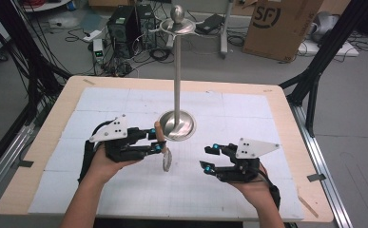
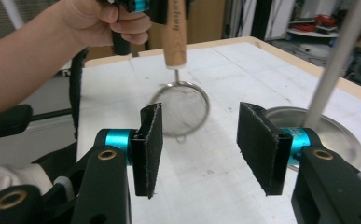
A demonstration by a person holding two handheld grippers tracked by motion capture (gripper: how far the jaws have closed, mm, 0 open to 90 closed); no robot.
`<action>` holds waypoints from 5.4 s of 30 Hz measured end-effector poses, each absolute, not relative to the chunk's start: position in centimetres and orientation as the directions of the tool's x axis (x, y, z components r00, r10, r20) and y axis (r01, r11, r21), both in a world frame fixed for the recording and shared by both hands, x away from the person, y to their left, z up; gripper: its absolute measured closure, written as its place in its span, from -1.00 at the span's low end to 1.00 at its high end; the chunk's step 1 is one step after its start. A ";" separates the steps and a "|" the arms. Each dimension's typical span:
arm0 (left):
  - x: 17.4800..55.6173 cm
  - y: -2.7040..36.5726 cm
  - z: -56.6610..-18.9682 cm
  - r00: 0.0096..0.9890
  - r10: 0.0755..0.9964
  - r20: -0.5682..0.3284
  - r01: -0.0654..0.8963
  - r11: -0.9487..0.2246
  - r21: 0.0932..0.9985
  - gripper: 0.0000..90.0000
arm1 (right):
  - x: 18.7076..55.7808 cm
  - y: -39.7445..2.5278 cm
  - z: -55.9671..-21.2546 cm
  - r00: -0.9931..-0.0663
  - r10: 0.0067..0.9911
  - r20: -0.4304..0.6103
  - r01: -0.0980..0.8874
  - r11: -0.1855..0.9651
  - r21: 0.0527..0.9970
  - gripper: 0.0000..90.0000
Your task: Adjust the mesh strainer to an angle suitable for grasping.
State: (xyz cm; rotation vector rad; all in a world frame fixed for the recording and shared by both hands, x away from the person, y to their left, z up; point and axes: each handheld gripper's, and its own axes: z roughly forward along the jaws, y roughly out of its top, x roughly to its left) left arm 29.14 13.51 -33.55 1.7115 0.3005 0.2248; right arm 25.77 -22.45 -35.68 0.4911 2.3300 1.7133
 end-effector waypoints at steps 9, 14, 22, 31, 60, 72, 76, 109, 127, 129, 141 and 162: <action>29.2 15.5 -34.1 0.931 0.365 -0.027 0.085 -0.144 0.986 0.51 | 26.1 -23.9 -36.9 -0.901 0.429 0.057 0.178 0.248 0.952 0.04; 29.4 16.7 -34.1 0.919 0.393 -0.024 0.089 -0.147 0.985 0.51 | 26.2 -24.5 -37.2 -0.886 0.458 0.065 0.195 0.241 0.951 -0.02; 30.2 17.7 -32.4 0.897 0.441 -0.010 0.091 -0.165 0.982 0.51 | 26.5 -24.6 -37.6 -0.881 0.465 0.086 0.218 0.239 0.946 -0.12; 32.5 18.6 -29.4 0.888 0.459 -0.027 0.103 -0.141 0.985 0.51 | 26.6 -24.6 -37.6 -0.882 0.463 0.084 0.215 0.238 0.947 -0.13; 39.3 18.4 -23.1 0.850 0.526 -0.026 0.142 -0.183 0.973 0.51 | 26.7 -24.2 -37.8 -0.897 0.427 0.115 0.235 0.240 0.942 -0.22; 40.3 17.6 -19.7 0.822 0.569 0.033 0.108 -0.213 0.971 0.51 | 26.9 -24.3 -37.8 -0.897 0.427 0.113 0.231 0.235 0.944 -0.23; 40.5 17.1 -18.8 0.820 0.570 0.049 0.096 -0.223 0.970 0.51 | 26.8 -24.4 -37.7 -0.900 0.422 0.110 0.225 0.232 0.946 -0.23; 42.0 14.8 -16.8 0.811 0.580 0.075 0.101 -0.266 0.959 0.52 | 26.5 -24.8 -37.5 -0.900 0.422 0.108 0.217 0.221 0.951 -0.23; 41.9 14.5 -16.7 0.803 0.589 0.084 0.106 -0.281 0.954 0.52 | 26.4 -24.8 -37.4 -0.901 0.421 0.108 0.215 0.215 0.953 -0.23; 42.0 14.3 -16.8 0.803 0.589 0.086 0.106 -0.284 0.953 0.52 | 26.3 -24.8 -37.4 -0.901 0.421 0.109 0.216 0.216 0.952 -0.23; 42.5 13.3 -17.2 0.799 0.594 0.092 0.116 -0.303 0.946 0.52 | 26.4 -25.0 -37.5 -0.899 0.424 0.111 0.220 0.217 0.951 -0.23; 42.6 13.6 -18.6 0.800 0.600 0.014 0.195 -0.283 0.939 -0.17 | 26.4 -24.9 -37.5 -0.900 0.422 0.112 0.220 0.216 0.951 -0.23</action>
